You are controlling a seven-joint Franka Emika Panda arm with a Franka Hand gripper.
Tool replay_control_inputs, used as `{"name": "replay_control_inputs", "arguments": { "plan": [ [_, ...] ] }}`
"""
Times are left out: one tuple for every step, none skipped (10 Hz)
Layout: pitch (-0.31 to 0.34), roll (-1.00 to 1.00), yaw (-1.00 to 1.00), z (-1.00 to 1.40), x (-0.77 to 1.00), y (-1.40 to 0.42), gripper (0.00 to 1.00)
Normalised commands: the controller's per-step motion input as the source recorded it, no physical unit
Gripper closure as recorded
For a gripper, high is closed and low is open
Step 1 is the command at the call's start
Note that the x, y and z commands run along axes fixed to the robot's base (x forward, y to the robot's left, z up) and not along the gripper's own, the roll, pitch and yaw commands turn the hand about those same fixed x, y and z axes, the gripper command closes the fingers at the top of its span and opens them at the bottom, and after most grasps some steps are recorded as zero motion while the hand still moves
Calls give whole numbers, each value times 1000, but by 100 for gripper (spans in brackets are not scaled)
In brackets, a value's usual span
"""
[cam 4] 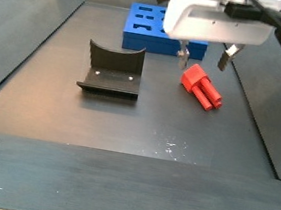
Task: Pick up the 3 prong object. Move up. Place the 3 prong object on the fixture. Regrasp the 3 prong object. Move to above the board. Insert the 3 prong object.
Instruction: Pick up the 3 prong object.
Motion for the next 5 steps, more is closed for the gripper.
{"name": "replay_control_inputs", "arguments": {
  "plan": [
    [-257,0,526,-509,-151,-237,0],
    [-254,34,489,-509,-146,-226,0],
    [-251,106,397,-486,-126,-234,0],
    [-286,149,286,-466,-77,-151,0],
    [-40,177,23,-220,-37,-40,0]
  ]
}}
